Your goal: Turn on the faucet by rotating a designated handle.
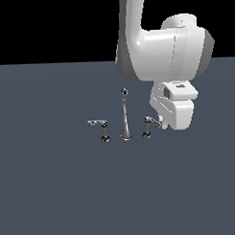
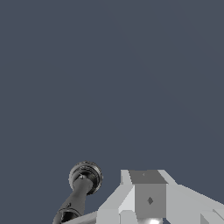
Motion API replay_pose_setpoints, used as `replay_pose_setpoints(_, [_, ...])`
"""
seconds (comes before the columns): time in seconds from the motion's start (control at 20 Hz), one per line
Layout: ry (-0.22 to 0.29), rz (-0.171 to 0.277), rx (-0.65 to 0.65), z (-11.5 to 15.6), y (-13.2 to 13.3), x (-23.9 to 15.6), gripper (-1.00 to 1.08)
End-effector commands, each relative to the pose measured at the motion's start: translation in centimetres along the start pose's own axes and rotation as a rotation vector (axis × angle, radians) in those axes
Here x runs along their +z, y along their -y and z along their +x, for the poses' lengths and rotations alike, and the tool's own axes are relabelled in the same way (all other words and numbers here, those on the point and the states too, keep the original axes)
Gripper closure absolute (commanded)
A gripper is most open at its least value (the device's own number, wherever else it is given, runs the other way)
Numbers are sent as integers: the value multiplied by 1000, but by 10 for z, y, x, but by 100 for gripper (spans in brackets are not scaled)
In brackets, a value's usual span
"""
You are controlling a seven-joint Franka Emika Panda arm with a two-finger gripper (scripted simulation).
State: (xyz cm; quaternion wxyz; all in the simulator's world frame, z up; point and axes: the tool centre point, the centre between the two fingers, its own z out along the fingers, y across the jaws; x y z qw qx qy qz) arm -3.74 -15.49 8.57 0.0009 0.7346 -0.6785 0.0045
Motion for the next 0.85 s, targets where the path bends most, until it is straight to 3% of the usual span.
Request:
replay_pose_setpoints(0.0, [7,-4,-23,-23,-3,0,108])
replay_pose_setpoints(0.2, [8,-5,-24,-35,-8,0,108])
replay_pose_setpoints(0.25, [0,-3,11,-11,-11,0,108])
replay_pose_setpoints(0.8, [8,-5,-24,-81,9,0,108])
